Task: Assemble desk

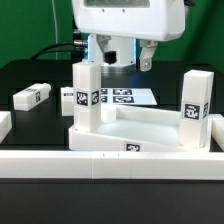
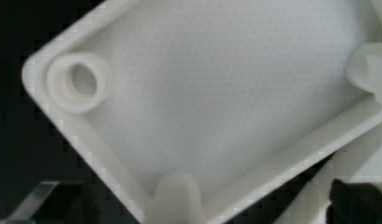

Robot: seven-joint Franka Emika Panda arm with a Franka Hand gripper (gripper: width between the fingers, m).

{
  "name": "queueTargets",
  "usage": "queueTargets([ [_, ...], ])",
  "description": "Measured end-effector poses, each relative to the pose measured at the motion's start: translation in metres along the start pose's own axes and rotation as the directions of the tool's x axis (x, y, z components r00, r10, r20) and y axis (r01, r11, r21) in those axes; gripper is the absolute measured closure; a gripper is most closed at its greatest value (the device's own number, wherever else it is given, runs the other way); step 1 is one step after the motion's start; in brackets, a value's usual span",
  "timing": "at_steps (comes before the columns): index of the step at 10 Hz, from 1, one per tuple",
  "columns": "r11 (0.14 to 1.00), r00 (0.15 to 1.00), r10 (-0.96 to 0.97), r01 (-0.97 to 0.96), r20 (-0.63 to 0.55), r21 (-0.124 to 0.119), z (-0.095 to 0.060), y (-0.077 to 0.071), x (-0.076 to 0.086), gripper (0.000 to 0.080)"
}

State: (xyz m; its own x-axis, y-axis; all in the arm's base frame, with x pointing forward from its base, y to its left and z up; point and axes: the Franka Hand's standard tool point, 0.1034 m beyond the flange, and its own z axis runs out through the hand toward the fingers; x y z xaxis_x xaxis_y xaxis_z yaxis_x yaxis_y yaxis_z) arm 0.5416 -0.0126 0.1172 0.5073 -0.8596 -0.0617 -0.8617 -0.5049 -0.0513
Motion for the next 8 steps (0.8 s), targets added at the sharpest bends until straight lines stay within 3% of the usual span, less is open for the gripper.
queueTargets([
  [2,1.0,1.0,0.025,-0.025,0.001,-0.017,0.015,0.013,-0.014,0.015],
  [5,0.999,1.0,0.03,-0.03,0.002,-0.017,0.016,0.011,-0.013,0.015],
  [8,0.952,0.952,0.307,-0.307,0.015,-0.02,0.021,0.013,-0.022,0.015],
])
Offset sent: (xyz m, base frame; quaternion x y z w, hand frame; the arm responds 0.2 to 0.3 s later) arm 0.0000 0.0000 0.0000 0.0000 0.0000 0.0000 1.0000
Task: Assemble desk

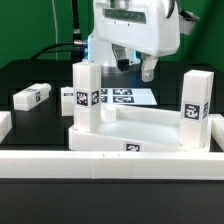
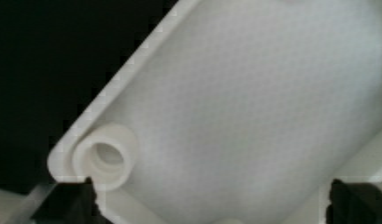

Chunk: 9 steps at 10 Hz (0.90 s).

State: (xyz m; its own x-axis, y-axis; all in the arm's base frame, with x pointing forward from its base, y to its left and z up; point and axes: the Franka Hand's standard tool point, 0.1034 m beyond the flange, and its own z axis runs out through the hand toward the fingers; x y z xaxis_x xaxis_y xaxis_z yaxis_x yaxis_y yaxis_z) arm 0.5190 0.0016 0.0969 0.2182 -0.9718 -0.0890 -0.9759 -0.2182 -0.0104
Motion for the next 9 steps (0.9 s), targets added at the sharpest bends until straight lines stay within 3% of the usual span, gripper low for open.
queueTargets([
  [2,0.974,0.974,0.227,-0.227,0.007,-0.009,0.011,0.007,-0.007,0.015],
  [7,0.901,0.901,0.433,-0.433,0.024,-0.004,0.018,0.004,-0.016,0.015],
  [9,0.869,0.869,0.494,-0.494,0.01,-0.014,0.027,0.013,-0.02,0.015],
])
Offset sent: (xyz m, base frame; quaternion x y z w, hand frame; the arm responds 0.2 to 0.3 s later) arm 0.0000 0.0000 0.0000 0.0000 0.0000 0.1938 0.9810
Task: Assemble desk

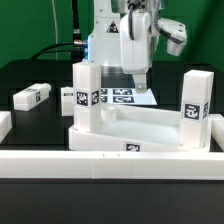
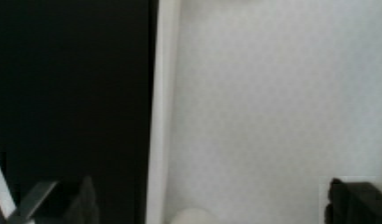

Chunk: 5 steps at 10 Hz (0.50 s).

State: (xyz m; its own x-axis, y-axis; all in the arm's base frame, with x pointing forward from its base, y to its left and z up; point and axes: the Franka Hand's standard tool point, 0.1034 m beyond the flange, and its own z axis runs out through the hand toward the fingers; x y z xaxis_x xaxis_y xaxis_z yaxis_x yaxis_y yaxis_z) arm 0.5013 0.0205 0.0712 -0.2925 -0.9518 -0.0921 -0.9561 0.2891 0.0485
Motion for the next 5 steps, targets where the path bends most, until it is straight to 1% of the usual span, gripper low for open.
queueTargets([
  [1,1.0,1.0,0.014,-0.014,-0.017,-0.024,0.013,0.011,0.0,0.015],
  [2,0.999,1.0,0.007,-0.009,-0.028,-0.038,0.022,0.015,0.0,0.015],
  [5,0.999,0.999,-0.01,0.008,-0.042,-0.05,0.032,0.014,0.003,0.015],
])
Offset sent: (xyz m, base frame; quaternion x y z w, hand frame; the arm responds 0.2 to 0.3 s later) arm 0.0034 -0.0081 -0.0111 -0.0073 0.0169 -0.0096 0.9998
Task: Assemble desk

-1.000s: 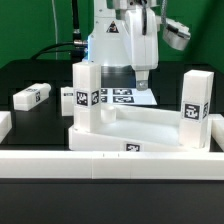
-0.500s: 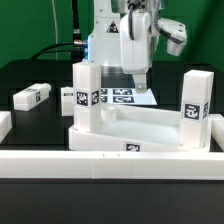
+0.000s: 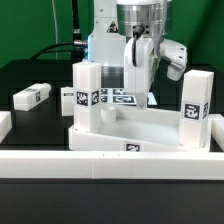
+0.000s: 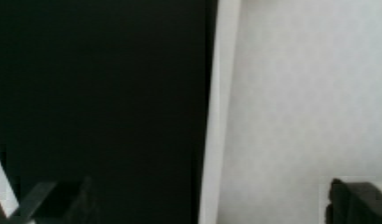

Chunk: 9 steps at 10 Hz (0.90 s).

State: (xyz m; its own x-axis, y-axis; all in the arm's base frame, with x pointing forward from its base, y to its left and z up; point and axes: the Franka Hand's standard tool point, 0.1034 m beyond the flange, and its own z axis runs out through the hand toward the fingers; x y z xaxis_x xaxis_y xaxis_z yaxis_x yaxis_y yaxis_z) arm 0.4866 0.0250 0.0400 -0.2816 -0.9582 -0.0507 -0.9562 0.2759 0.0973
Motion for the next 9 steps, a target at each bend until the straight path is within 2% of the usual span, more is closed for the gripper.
queueTargets([
  [3,1.0,1.0,-0.015,0.015,-0.018,-0.02,0.015,0.001,0.004,0.015],
  [6,0.997,0.997,-0.068,0.068,-0.02,-0.03,0.017,0.001,0.008,0.015],
  [8,0.994,0.995,-0.101,0.101,-0.022,-0.031,0.018,0.0,0.011,0.0398],
  [9,0.993,0.993,-0.115,0.114,-0.022,-0.031,0.018,0.0,0.012,0.0398],
])
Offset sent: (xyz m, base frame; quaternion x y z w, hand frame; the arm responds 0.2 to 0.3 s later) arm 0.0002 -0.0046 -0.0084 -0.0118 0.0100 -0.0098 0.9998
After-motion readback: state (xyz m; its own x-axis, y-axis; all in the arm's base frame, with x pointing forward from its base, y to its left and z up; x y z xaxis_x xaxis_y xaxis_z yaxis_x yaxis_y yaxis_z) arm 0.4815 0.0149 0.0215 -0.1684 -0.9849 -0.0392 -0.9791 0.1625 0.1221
